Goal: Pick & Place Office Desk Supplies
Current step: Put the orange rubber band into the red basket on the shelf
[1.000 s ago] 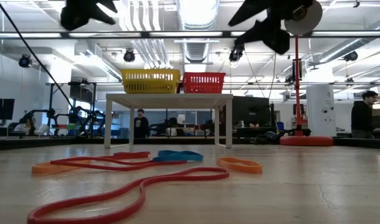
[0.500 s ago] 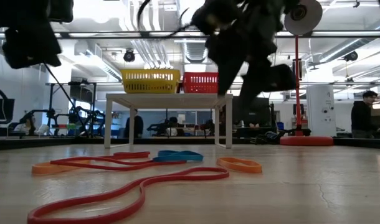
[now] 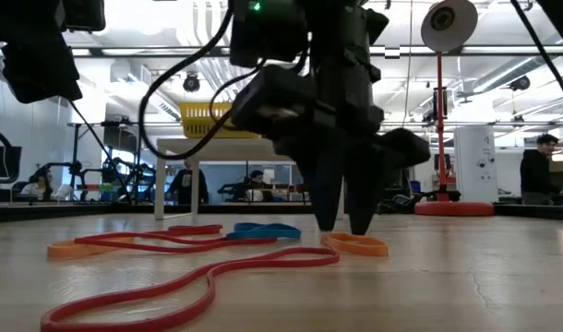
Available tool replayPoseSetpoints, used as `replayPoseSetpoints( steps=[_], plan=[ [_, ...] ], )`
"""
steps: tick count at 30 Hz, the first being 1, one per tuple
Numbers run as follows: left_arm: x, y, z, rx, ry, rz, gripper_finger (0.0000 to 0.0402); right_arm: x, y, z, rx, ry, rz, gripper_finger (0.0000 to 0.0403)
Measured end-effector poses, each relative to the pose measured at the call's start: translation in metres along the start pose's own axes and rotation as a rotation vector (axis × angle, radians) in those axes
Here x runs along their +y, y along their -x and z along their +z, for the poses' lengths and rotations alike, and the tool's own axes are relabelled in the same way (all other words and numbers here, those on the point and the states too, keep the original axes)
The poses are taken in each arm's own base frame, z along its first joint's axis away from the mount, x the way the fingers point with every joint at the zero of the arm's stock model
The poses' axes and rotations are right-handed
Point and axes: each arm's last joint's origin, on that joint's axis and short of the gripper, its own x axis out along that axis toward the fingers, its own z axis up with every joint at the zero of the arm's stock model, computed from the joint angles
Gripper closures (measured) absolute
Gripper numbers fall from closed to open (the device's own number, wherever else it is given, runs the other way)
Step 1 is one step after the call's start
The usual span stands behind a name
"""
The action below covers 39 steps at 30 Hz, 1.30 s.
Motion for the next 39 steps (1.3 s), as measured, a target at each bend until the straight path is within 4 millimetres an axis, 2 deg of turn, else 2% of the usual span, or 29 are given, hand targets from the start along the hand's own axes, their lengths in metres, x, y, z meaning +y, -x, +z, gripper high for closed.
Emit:
replayPoseSetpoints(
  steps=[7, 14, 16, 19, 21, 24, 28, 33, 39],
  plan=[
    [0.0, 0.0, -0.001, 0.011, -0.034, -0.003, 0.0278, 0.012, -0.008, -0.002, -0.006, 0.039, 0.006, 0.0271],
    [0.0, 0.0, -0.001, 0.011, -0.051, -0.004, 0.0278, 0.01, -0.014, -0.007, -0.014, 0.045, -0.025, 0.0363],
    [0.0, 0.0, -0.001, 0.011, -0.051, -0.005, 0.0278, 0.01, -0.012, -0.009, -0.017, 0.063, -0.023, 0.0386],
    [0.0, 0.0, -0.001, 0.013, -0.05, -0.006, 0.0278, 0.011, -0.003, -0.011, -0.036, 0.071, -0.01, 0.039],
    [0.0, 0.0, -0.001, 0.013, -0.05, -0.006, 0.0278, 0.012, 0.013, -0.015, -0.064, 0.079, 0.008, 0.0393],
    [0.0, 0.0, -0.001, 0.012, -0.05, -0.008, 0.0278, 0.013, 0.049, -0.019, -0.109, 0.09, 0.086, 0.0394],
    [0.0, 0.0, -0.001, 0.012, -0.05, -0.01, 0.0278, 0.006, 0.087, -0.017, -0.193, 0.079, 0.149, 0.0394],
    [0.0, 0.0, -0.001, 0.008, -0.049, -0.007, 0.0278, -0.013, 0.145, -0.012, -0.339, 0.079, 0.239, 0.0394],
    [-0.001, 0.0, 0.0, 0.0, -0.015, -0.01, 0.0278, -0.043, 0.206, 0.01, -0.565, 0.07, 0.304, 0.0394]
  ],
)
